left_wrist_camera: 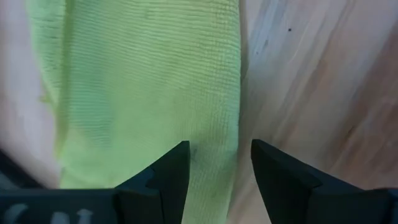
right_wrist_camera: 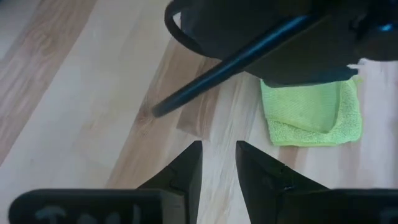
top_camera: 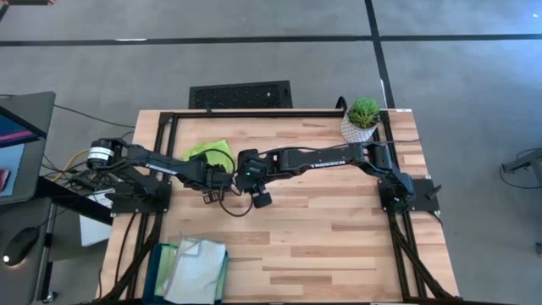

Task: Fold microfiber towels
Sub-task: Put the folded green microfiber cloth into the blue bin

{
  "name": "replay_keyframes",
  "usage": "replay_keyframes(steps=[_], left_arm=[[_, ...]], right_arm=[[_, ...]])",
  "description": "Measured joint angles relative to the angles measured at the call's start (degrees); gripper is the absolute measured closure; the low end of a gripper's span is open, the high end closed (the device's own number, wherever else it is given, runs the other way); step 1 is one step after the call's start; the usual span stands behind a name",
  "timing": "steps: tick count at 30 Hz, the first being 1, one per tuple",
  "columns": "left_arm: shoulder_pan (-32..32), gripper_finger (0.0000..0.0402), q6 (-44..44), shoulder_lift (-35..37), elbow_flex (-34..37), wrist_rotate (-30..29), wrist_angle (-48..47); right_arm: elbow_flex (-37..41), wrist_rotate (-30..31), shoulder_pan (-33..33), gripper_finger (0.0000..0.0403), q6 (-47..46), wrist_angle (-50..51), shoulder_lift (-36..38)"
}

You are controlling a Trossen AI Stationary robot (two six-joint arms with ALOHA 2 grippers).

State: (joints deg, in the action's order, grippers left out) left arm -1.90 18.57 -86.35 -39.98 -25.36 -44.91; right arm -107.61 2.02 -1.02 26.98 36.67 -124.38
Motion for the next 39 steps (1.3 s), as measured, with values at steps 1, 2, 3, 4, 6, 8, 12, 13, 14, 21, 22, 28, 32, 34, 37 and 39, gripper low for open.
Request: replay_keyframes(steps=[1, 2, 3, 4, 6, 8, 12, 13, 14, 21, 22, 28, 32, 34, 37, 39], left_arm=[[-0.1, 0.0237, -0.1, 0.0, 0.8, 0.2, 1.7], [-0.1, 0.0237, -0.2, 0.0, 1.6, 0.0, 3.2], [0.0, 0.0237, -0.3, 0.1, 2.1, -0.8, 4.0], [0.1, 0.0237, -0.3, 0.1, 2.3, -2.1, 4.3], [0.3, 0.0237, 0.2, -0.1, 2.4, -5.5, 4.3], [0.2, 0.0237, 0.6, -0.1, 2.4, -7.3, 4.2], [-0.7, 0.0237, 0.6, -0.1, 2.6, -5.7, 4.3], [-1.1, 0.0237, 0.6, -0.1, 2.9, -5.1, 4.4], [-1.5, 0.0237, 0.6, 0.0, 3.2, -4.9, 4.6], [-3.4, 0.0237, 1.1, 0.3, 5.8, -5.1, 6.7], [-3.5, 0.0237, 1.1, 0.3, 5.9, -5.1, 6.8], [-4.2, 0.0287, 0.8, 0.1, 6.0, -4.7, 7.3], [-4.5, 0.0372, 2.2, 0.0, 6.1, -4.3, 7.7], [-4.5, 0.0391, 2.4, 0.0, 6.2, -4.0, 8.1], [-4.6, 0.0396, 2.1, 0.0, 5.3, -2.4, 6.9], [-3.8, 0.0398, 2.8, -0.2, 3.9, -1.2, 4.1]], right_arm=[[0.0, 0.0, 0.0, 0.0283, 0.0, 0.1, 0.0], [0.0, 0.0, 0.0, 0.0283, 0.0, 0.3, 0.0], [0.0, 0.0, 0.0, 0.0283, 0.0, 0.4, 0.0], [0.0, 0.0, 0.0, 0.0283, 0.0, 0.5, 0.0], [0.0, 0.0, 0.0, 0.0283, 0.0, 0.7, 0.0], [0.0, 0.0, 0.0, 0.0283, 0.0, 0.7, 0.0], [0.0, 0.0, 0.0, 0.0283, -0.1, 0.7, 0.0], [0.0, 0.0, 0.0, 0.0283, -0.1, 0.7, 0.0], [0.0, 0.0, 0.0, 0.0283, -0.1, 0.7, 0.0], [0.0, 0.0, 0.0, 0.0283, -0.1, 0.9, 0.0], [0.0, 0.0, 0.0, 0.0283, -0.1, 1.0, 0.0], [0.0, 0.0, 0.0, 0.0283, -0.9, 3.8, 0.2], [-0.2, 1.0, -0.2, 0.0283, -2.9, 6.3, 1.4], [0.1, 1.9, -0.2, 0.0283, -3.8, 9.0, 2.5], [-0.1, 2.8, -0.4, 0.0283, -4.4, 9.6, 4.2], [0.0, 2.9, -0.9, 0.0283, -5.2, 11.0, 5.4]])
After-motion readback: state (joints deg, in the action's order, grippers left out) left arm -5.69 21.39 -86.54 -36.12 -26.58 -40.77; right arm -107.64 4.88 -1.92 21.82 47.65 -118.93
